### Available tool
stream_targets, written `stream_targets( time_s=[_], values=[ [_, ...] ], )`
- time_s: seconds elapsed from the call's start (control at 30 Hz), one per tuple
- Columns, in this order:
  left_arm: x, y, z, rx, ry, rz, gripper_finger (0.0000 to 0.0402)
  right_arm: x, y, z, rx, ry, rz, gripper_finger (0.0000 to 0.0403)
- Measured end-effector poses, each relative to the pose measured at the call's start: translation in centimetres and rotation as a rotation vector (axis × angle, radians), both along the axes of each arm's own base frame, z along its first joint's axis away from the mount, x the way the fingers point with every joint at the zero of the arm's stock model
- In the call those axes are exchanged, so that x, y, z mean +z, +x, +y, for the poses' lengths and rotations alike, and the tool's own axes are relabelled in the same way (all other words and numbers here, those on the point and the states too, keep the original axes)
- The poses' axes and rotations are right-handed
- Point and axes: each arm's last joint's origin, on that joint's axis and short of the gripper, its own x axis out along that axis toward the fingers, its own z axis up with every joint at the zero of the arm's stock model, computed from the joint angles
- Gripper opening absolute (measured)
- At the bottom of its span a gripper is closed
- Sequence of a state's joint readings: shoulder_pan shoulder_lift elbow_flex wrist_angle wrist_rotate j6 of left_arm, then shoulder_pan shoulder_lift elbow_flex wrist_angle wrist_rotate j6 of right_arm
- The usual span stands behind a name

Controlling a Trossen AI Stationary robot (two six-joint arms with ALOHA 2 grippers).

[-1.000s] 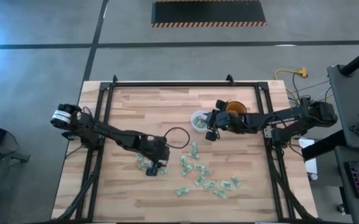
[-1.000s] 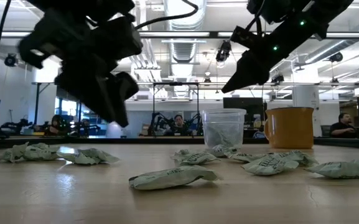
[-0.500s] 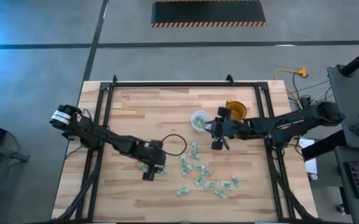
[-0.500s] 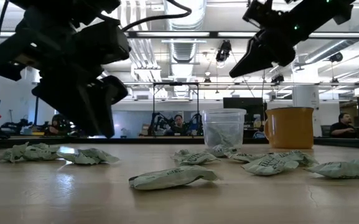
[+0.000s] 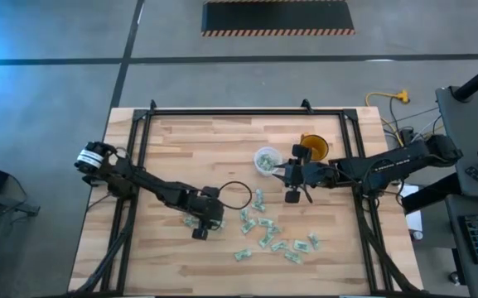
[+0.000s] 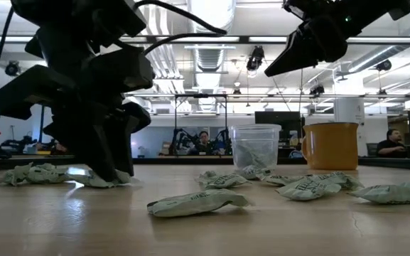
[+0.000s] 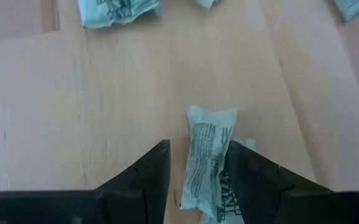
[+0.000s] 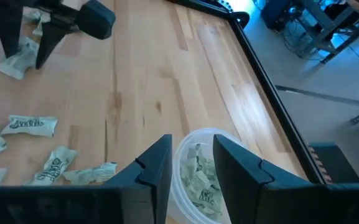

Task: Pick and place Stevia / Truvia into bins
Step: Put the green stevia packet into the transparent bin

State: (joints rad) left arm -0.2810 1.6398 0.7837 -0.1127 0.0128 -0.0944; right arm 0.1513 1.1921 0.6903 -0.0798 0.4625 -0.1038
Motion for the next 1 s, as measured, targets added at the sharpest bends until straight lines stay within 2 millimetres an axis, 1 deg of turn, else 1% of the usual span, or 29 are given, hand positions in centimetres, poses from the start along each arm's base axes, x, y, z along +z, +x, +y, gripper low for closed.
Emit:
stream_targets(
  time_s=[0.13, 0.37, 0.43, 0.57, 0.73, 0.87, 1.0],
  values=[
    [0.1, 0.0, 0.0, -0.003, 0.003, -0.004, 0.0108, -0.1, -0.1, 0.0, 0.0, -0.001, 0.009, 0.01],
    [0.1, 0.0, 0.1, -0.02, 0.018, -0.009, 0.0024, -0.1, -0.1, 0.0, -0.005, 0.005, 0.017, 0.009],
    [0.2, 0.1, 0.2, -0.01, 0.035, -0.017, 0.0007, -0.1, -0.1, 0.0, -0.004, 0.004, 0.017, 0.0088],
    [0.7, 0.6, 0.4, 0.014, 0.129, -0.062, 0.0008, -0.1, -0.1, 0.0, -0.004, 0.003, 0.018, 0.0083],
    [2.2, 2.1, 1.0, 0.069, 0.325, -0.222, 0.0008, -0.3, -0.3, 0.3, 0.004, 0.008, 0.036, 0.0077],
    [3.5, 3.4, 2.2, 0.083, 0.443, -0.36, 0.0008, -0.6, -0.5, 0.8, 0.023, 0.007, 0.067, 0.0074],
    [4.4, 4.4, 4.5, 0.112, 0.499, -0.418, 0.0008, -0.9, -0.9, 1.5, 0.051, 0.005, 0.105, 0.0077]
  ],
)
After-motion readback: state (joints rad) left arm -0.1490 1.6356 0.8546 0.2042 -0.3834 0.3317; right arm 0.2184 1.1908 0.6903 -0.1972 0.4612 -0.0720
